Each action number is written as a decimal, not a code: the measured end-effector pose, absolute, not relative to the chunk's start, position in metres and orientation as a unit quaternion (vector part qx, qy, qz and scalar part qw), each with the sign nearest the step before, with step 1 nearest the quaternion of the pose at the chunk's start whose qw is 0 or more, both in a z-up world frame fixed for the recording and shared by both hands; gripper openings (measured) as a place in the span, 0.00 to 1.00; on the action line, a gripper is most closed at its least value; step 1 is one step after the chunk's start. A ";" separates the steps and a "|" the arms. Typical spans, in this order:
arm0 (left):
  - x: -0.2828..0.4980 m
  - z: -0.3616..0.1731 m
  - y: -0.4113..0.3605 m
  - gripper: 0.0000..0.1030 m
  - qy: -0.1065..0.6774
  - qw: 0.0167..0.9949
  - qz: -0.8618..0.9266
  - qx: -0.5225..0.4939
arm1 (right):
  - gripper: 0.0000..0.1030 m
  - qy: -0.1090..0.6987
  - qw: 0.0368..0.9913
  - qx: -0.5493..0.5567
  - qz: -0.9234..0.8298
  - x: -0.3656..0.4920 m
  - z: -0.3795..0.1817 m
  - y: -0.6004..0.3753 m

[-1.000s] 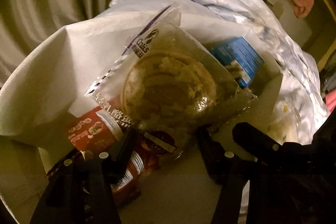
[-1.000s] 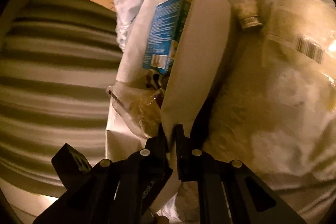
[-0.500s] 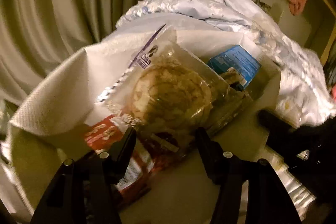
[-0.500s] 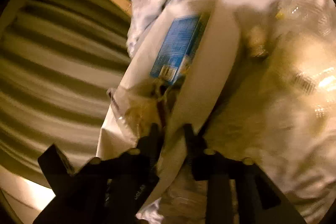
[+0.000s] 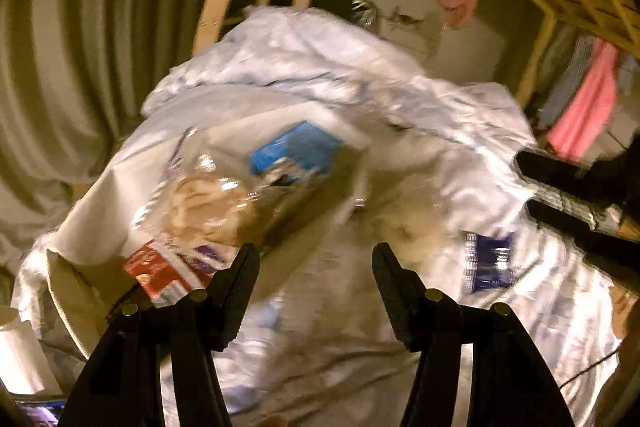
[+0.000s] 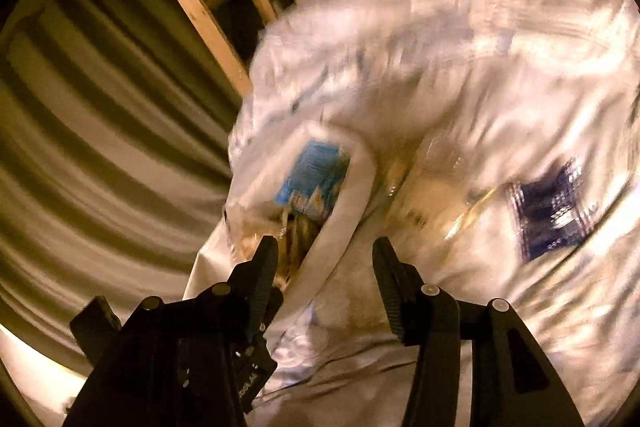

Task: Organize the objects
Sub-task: 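Release the cookie bag inside the box and withdraw the right gripper, then grasp the dark snack wrapper on the duvet with the right gripper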

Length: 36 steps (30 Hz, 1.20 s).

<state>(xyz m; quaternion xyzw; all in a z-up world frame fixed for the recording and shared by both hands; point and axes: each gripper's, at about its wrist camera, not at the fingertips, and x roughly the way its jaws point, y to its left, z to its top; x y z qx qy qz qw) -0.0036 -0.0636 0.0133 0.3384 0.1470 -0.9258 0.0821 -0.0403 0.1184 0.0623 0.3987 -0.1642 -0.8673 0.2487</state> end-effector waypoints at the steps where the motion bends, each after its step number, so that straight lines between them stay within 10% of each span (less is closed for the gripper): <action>1: -0.002 0.016 -0.059 0.55 0.144 0.077 -0.928 0.336 | 0.48 -0.164 0.234 0.372 -0.883 -0.030 0.080 0.129; 6: 0.006 0.023 -0.040 0.55 0.139 0.045 -0.938 0.314 | 0.74 -0.159 0.188 0.318 -0.916 -0.013 0.135 0.156; 36: -0.040 -0.059 0.024 0.55 0.084 -0.019 -0.924 0.372 | 0.75 -0.167 0.112 0.343 -0.918 -0.095 -0.058 0.230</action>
